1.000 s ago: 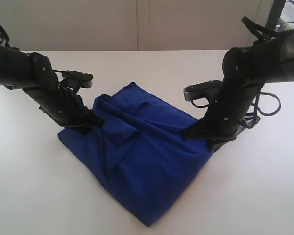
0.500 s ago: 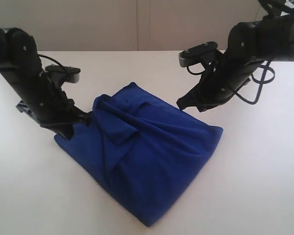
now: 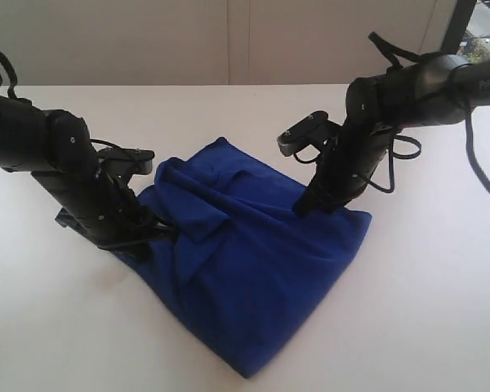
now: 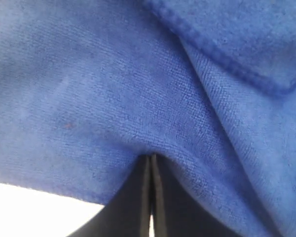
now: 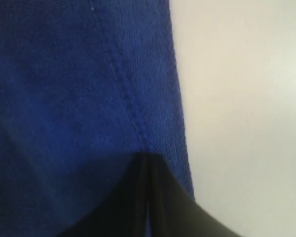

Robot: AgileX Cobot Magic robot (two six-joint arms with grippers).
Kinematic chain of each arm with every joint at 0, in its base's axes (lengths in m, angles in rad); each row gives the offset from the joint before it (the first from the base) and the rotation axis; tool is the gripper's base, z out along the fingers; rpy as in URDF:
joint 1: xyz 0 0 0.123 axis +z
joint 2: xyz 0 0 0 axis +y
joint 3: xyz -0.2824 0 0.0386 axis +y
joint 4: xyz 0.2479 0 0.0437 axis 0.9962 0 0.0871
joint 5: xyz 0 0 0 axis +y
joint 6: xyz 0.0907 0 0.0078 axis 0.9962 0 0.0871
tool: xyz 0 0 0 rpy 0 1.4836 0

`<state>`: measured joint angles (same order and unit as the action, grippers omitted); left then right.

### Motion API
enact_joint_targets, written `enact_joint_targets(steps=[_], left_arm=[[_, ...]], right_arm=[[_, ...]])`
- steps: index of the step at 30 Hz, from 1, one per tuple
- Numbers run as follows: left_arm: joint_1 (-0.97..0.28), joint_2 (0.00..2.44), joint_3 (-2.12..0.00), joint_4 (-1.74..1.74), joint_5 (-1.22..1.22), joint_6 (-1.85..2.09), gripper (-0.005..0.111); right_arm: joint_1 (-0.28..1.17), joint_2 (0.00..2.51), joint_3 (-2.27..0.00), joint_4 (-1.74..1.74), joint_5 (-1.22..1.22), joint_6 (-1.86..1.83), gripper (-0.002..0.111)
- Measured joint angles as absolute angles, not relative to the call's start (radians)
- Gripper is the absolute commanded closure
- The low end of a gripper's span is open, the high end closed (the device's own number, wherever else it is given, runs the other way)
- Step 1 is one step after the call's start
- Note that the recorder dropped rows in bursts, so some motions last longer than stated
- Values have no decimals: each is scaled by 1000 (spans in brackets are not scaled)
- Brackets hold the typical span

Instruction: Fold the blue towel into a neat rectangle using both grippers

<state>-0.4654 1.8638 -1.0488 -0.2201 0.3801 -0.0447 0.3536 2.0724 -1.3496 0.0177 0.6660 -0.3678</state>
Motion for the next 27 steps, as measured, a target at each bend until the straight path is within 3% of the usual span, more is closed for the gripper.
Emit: enact_joint_targets(steps=[8, 18, 27], left_arm=[[-395, 1872, -1067, -191, 336, -10, 107], [-386, 1963, -1207, -129, 279, 32, 107], [-386, 1993, -1290, -123, 351, 88, 107]], right_arm=[[354, 2042, -1302, 10, 778, -134, 108], [354, 1893, -1064, 152, 743, -70, 108], [360, 1842, -1004, 208, 688, -70, 108]])
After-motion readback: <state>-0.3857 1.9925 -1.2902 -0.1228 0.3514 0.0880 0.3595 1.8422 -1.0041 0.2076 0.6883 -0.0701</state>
